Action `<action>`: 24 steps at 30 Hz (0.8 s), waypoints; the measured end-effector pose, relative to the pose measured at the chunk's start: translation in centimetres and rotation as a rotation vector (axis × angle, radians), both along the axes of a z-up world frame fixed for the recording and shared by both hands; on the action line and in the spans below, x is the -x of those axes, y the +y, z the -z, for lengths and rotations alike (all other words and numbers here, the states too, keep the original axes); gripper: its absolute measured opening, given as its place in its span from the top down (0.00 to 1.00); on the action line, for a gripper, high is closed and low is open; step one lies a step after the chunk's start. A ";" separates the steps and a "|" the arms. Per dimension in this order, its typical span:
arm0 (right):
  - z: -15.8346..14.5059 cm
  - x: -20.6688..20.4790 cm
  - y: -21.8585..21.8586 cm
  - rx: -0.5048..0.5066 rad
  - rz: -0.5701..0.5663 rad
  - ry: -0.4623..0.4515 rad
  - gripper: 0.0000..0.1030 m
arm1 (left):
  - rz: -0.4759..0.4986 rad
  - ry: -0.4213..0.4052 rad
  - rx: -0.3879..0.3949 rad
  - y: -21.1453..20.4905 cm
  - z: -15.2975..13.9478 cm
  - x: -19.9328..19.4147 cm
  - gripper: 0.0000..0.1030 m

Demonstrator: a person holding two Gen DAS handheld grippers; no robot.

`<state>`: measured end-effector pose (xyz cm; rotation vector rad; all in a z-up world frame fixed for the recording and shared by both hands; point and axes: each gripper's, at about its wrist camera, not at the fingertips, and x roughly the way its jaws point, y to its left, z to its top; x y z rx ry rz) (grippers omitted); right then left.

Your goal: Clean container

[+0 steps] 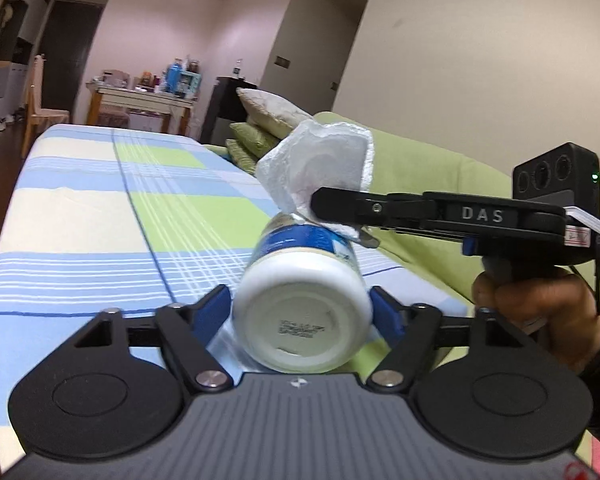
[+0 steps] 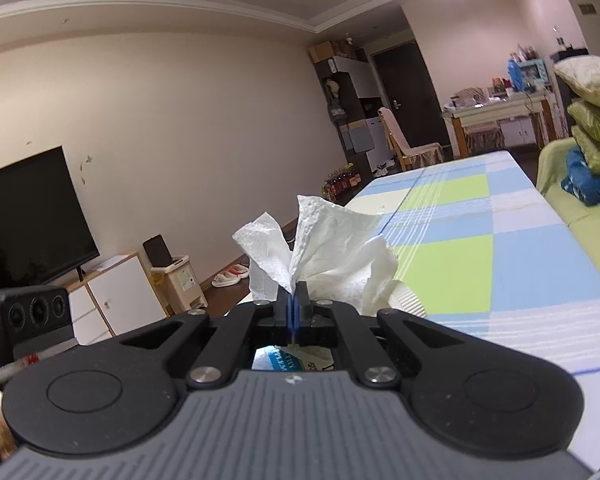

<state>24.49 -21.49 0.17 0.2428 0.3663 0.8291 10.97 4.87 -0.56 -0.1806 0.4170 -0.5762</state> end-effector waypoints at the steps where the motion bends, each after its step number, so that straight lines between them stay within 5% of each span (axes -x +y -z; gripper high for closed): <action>1: 0.0 0.2 0.0 -0.010 -0.015 0.014 1.00 | -0.003 -0.029 -0.049 -0.5 0.1 0.3 0.30; 4: 0.3 1.2 0.0 -0.016 -0.086 0.031 1.00 | -0.016 -0.167 -0.275 -2.7 -0.2 1.4 0.30; 7: 0.1 1.6 0.3 -0.004 -0.125 0.022 1.00 | -0.015 -0.360 -0.584 -6.0 0.8 3.1 0.30; 10: -0.1 0.2 -0.1 0.002 -0.073 0.022 1.00 | -0.006 -0.448 -0.711 -7.6 1.7 3.9 0.30; 13: 0.2 -1.5 -0.8 -0.026 -0.019 0.048 1.00 | -0.010 -0.449 -0.721 -7.8 1.9 3.9 0.30; 16: 0.2 -1.8 -0.4 -0.004 -0.016 0.028 1.00 | -0.022 -0.398 -0.645 -7.1 1.5 3.4 0.30; 24: 0.4 -1.4 -0.4 -0.004 -0.007 0.007 1.00 | -0.033 -0.136 -0.168 -2.2 0.5 1.2 0.29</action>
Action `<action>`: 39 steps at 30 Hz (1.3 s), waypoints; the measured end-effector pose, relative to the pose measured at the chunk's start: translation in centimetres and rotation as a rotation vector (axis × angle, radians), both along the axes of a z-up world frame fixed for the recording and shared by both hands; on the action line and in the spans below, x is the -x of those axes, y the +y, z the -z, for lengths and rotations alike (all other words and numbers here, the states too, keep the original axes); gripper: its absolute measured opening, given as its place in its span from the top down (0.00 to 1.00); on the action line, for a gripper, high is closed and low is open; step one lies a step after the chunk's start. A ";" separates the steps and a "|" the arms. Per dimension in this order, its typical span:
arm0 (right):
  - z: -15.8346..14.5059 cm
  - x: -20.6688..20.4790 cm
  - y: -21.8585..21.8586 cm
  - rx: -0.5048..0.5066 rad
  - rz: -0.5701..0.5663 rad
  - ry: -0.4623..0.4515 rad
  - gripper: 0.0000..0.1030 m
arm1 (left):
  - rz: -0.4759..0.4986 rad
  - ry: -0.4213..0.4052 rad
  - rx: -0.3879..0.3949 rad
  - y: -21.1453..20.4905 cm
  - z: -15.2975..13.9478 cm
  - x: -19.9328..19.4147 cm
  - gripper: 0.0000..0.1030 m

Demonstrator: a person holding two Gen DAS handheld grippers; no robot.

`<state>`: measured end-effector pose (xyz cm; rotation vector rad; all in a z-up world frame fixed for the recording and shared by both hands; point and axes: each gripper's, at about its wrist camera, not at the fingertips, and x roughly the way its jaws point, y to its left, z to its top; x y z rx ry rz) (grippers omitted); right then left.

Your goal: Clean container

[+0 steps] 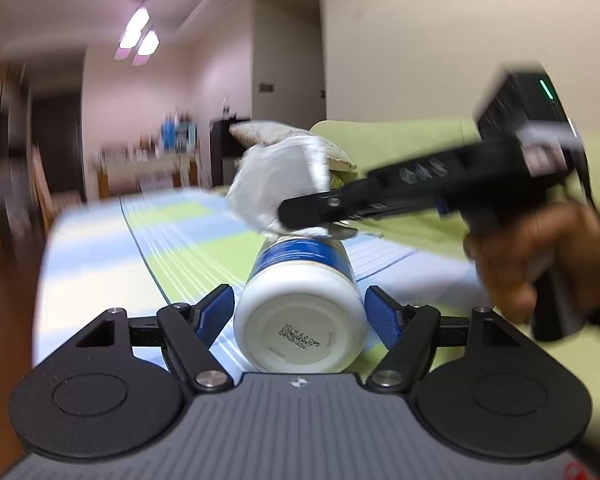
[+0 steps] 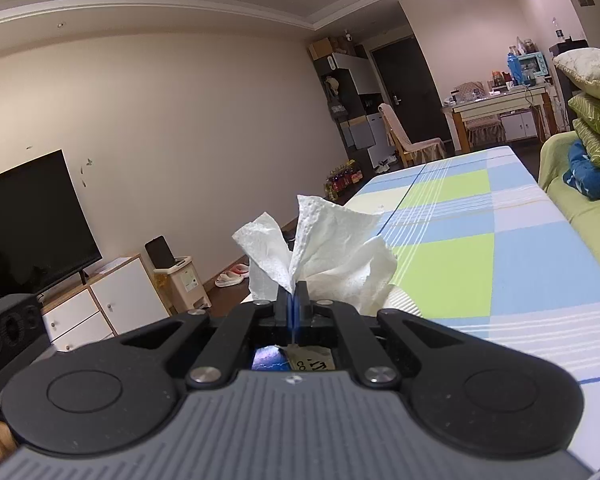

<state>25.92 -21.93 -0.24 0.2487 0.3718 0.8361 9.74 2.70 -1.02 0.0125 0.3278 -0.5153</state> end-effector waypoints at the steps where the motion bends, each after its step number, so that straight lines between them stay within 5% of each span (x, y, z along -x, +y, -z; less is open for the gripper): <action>1: 0.0 0.1 0.0 0.000 0.002 -0.002 1.00 | 0.001 0.039 0.043 0.6 0.2 -0.4 0.28; 4: -0.1 0.1 -0.2 -0.005 0.007 -0.002 1.00 | 0.009 0.096 0.113 1.5 0.4 -1.2 0.29; 7: -0.2 0.6 -0.4 0.006 0.009 -0.003 1.00 | 0.017 0.072 0.069 1.5 0.4 -1.2 0.30; 10: -0.3 2.0 0.0 0.013 -0.068 -0.003 1.00 | 0.028 -0.016 -0.079 0.4 -0.2 -0.4 0.30; 13: -0.2 3.4 0.7 0.013 -0.154 -0.008 1.00 | 0.027 -0.150 -0.306 -3.1 0.5 0.6 0.30; 16: -0.3 2.7 0.3 0.025 -0.107 -0.011 1.00 | 0.034 -0.249 -0.453 -5.1 1.3 1.6 0.30; 19: -0.1 0.5 -1.2 -0.017 -0.014 0.032 1.00 | 0.032 -0.290 -0.512 -5.7 1.9 1.9 0.30; 24: 0.2 -0.3 -1.9 -0.040 0.004 0.042 1.00 | 0.019 -0.250 -0.453 -5.6 2.0 1.0 0.29; 32: 0.5 -0.1 -2.0 -0.045 0.007 0.031 1.00 | 0.049 -0.010 -0.006 -0.5 0.7 0.2 0.25; 36: 0.4 -0.1 -2.0 -0.047 0.013 0.036 1.00 | 0.072 0.000 0.012 0.0 0.9 -0.3 0.30; 39: 0.3 0.6 -1.3 -0.048 -0.042 0.048 1.00 | 0.050 -0.069 -0.106 -0.9 1.0 0.3 0.30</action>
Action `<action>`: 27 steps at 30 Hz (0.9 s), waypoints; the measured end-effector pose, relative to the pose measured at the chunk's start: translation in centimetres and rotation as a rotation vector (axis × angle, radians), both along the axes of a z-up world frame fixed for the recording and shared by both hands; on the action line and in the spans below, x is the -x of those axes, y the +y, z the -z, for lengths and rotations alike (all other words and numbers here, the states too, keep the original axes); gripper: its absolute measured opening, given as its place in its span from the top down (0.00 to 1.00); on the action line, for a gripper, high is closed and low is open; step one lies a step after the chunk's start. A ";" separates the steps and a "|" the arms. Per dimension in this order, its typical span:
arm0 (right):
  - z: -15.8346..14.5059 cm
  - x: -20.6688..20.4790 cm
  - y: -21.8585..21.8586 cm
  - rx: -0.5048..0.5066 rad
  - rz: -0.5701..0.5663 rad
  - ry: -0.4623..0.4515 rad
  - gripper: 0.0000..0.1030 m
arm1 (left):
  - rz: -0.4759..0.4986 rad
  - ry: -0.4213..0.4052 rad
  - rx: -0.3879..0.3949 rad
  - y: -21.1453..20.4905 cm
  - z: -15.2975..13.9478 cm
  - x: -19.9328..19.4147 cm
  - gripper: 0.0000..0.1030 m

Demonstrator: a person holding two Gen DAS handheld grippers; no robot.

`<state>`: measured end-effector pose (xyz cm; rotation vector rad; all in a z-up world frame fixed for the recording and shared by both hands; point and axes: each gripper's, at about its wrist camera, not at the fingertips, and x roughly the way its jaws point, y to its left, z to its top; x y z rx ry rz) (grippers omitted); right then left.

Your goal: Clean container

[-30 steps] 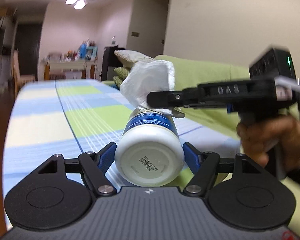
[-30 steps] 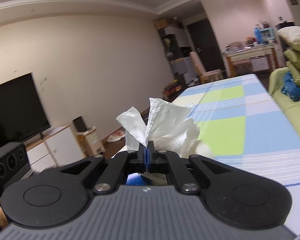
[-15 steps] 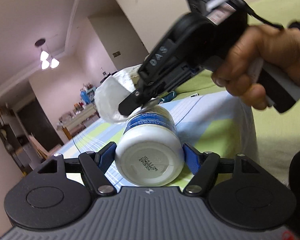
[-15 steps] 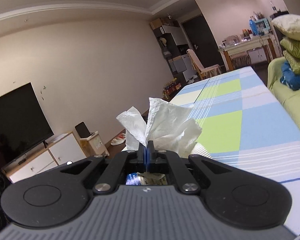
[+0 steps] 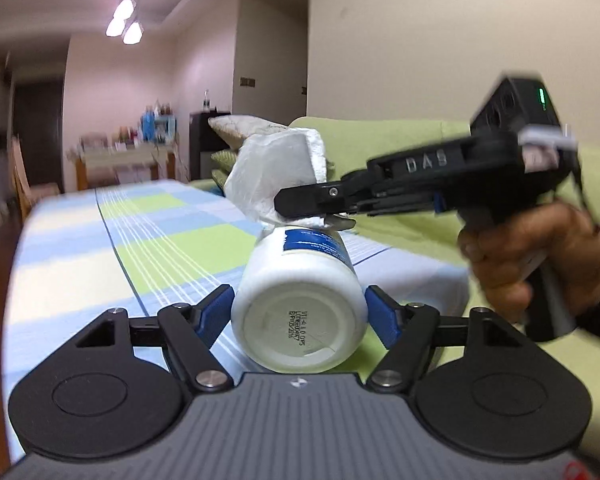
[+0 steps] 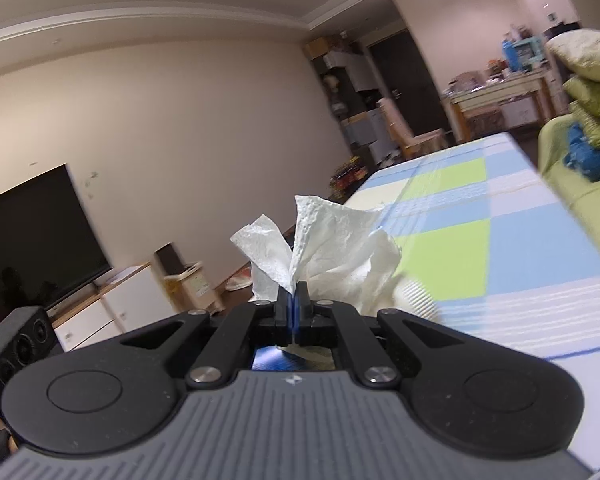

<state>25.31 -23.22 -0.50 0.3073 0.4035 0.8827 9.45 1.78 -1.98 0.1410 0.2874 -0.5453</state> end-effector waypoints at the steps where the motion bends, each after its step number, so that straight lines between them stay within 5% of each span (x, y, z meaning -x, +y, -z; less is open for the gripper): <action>1: 0.0 0.4 0.3 -0.001 -0.027 0.003 1.00 | -0.020 -0.041 -0.073 -1.1 -0.3 0.8 0.30; 4: 0.0 1.5 1.3 0.011 -0.102 -0.013 1.00 | -0.059 -0.163 -0.301 -3.9 0.5 1.3 0.30; 8: 0.1 0.3 0.8 0.000 -0.063 -0.007 1.00 | -0.057 -0.194 -0.365 -4.7 0.8 1.6 0.31; 13: 0.5 -2.4 -1.1 -0.064 0.031 0.048 1.00 | -0.073 -0.165 -0.319 -4.8 0.6 1.3 0.30; 21: 0.9 -2.4 -1.3 -0.063 0.034 0.041 1.00 | -0.078 0.002 0.012 0.1 -0.5 1.3 0.23; 27: 0.2 -0.2 0.9 -0.003 -0.053 0.006 1.00 | -0.086 -0.040 -0.115 -0.3 -0.6 1.8 0.30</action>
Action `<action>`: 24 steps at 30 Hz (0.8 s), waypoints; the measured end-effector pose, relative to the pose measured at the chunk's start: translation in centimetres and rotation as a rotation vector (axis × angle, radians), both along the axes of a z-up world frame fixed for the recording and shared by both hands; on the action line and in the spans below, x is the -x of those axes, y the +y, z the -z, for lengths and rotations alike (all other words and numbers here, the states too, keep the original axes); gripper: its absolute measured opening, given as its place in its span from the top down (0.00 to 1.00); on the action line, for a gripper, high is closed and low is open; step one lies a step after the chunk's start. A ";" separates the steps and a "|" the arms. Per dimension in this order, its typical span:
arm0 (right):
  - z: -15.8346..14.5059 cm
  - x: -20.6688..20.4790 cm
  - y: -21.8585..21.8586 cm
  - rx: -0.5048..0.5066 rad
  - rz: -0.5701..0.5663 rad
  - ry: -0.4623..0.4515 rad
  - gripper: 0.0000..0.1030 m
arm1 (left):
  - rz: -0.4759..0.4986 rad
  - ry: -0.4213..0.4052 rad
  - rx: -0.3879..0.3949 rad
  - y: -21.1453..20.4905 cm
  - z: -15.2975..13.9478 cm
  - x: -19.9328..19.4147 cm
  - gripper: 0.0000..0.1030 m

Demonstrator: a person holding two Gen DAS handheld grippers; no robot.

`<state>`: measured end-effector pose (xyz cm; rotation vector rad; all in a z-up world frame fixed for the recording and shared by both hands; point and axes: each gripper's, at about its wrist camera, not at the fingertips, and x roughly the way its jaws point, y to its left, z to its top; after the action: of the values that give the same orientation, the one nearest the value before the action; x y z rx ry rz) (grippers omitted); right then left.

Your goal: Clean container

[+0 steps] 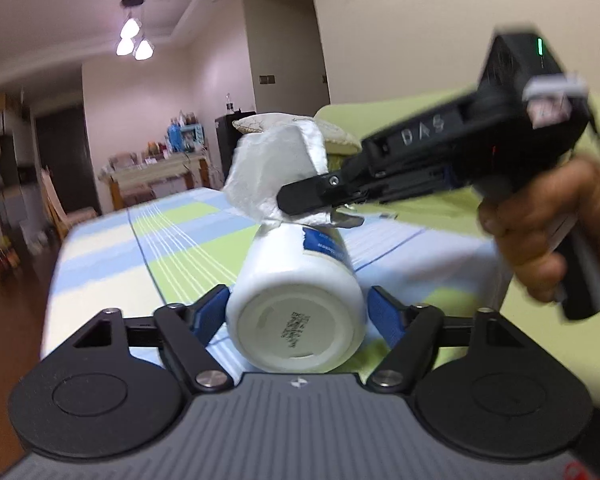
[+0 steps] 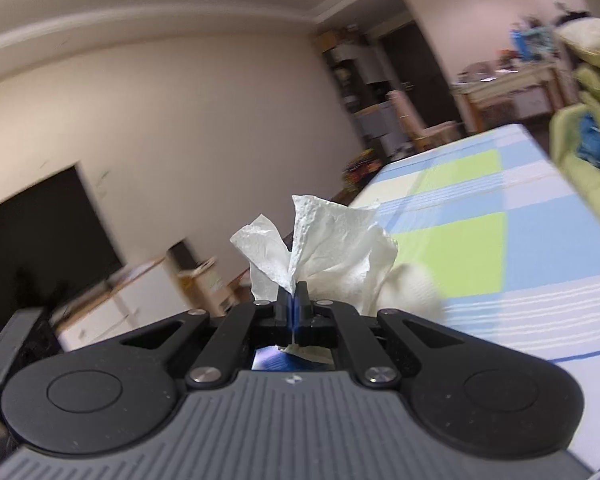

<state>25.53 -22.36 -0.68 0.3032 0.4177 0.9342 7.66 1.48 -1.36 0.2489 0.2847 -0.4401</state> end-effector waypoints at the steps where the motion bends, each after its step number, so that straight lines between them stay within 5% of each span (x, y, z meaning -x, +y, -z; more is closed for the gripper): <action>1: 0.0 0.5 0.5 0.006 -0.038 -0.004 1.00 | 0.000 -0.015 -0.029 -0.3 0.1 0.2 0.30; 4: -0.4 1.2 1.7 0.040 -0.087 -0.019 1.00 | 0.004 -0.067 -0.112 -1.3 0.4 0.6 0.30; 10: 0.0 -2.5 -0.4 -0.017 0.071 0.034 1.00 | 0.003 -0.131 -0.229 -3.2 0.9 1.1 0.30; 21: 0.4 -3.4 -0.8 -0.033 0.088 0.028 1.00 | -0.001 0.018 0.053 -0.7 0.1 -0.7 0.27; 24: 0.5 -3.4 -0.5 -0.031 0.091 0.028 1.00 | -0.002 0.025 0.037 -0.7 0.2 -0.8 0.29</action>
<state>28.93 -22.90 -1.16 0.3609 0.4118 0.8490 8.45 0.81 -1.55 0.2074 0.3012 -0.4464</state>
